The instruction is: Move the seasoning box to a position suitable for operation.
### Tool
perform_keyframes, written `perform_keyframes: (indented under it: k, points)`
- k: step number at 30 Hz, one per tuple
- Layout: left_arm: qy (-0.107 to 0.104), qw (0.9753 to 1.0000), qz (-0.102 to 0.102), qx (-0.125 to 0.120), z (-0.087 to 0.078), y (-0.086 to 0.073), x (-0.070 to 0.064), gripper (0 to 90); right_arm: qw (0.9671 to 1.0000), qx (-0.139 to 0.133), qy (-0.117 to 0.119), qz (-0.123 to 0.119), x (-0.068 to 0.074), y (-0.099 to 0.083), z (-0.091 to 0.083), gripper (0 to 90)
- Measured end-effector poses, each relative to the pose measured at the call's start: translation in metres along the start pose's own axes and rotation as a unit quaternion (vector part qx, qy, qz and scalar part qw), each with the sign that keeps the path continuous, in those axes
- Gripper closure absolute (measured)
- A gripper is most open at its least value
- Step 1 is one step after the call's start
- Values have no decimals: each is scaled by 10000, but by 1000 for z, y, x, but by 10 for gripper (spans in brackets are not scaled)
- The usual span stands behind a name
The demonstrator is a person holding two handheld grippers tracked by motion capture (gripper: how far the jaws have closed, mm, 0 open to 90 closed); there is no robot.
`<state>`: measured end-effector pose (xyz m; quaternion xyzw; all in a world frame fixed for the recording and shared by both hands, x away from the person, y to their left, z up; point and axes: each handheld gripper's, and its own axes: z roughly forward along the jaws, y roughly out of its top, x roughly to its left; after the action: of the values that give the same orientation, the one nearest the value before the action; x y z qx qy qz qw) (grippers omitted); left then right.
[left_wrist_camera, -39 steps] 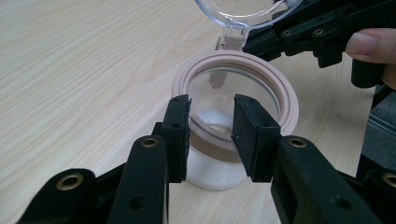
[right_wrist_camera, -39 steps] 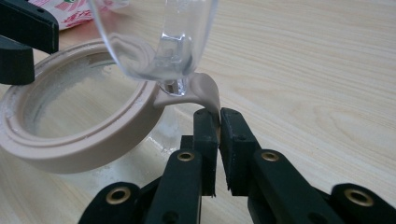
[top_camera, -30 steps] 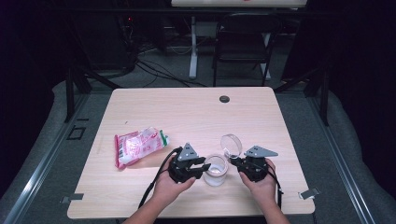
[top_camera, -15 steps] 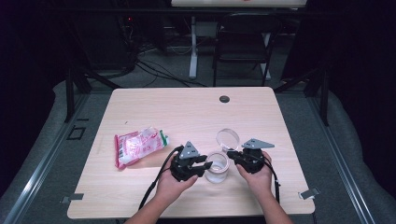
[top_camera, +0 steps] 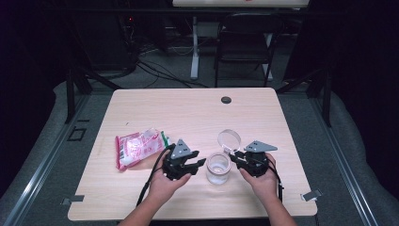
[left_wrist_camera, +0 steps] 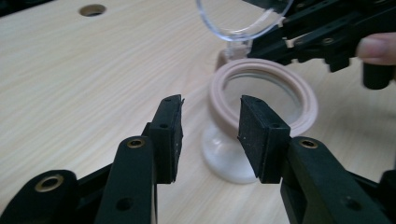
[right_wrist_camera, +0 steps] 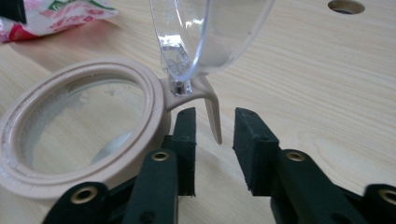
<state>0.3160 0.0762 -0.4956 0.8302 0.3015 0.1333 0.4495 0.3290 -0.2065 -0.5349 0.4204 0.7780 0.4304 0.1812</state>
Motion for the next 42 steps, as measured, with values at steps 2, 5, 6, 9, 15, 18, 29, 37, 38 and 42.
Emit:
perform_keyframes:
  k: [2,5,6,9,15,18,29,37,38,42]
  points:
    - [158,9999,-6,-34,-7,-3,7,578,9999,88,-92,-62,1,1,-4,656]
    - [309,9995,-88,-73,-15,-6,17,567,9998,95,-157,-54,1,3,-7,628]
    - [351,9992,-139,-100,-18,-7,21,557,9998,92,-187,-69,0,3,-9,612]
    - [536,9984,-166,-99,-26,-12,33,534,9993,115,-312,-186,-1,7,-15,544]
    - [1163,9925,-274,-268,-48,-24,59,512,9996,69,-274,-99,-3,9,-25,522]
    - [1345,9897,-398,-284,-59,-31,73,442,9997,-17,-214,-115,-3,10,-31,527]
    - [1639,9846,-573,220,-55,-56,93,429,9992,-2,-286,-276,1,8,-29,481]
    - [1773,9823,-212,570,-35,-63,86,372,9994,-125,-312,-75,-3,6,-33,484]
    - [1808,9812,-189,652,-32,-64,86,372,9994,-124,-310,-83,-3,6,-34,484]
    - [1976,9778,-89,697,-25,-65,87,382,9993,-121,-331,-77,-3,4,-34,484]
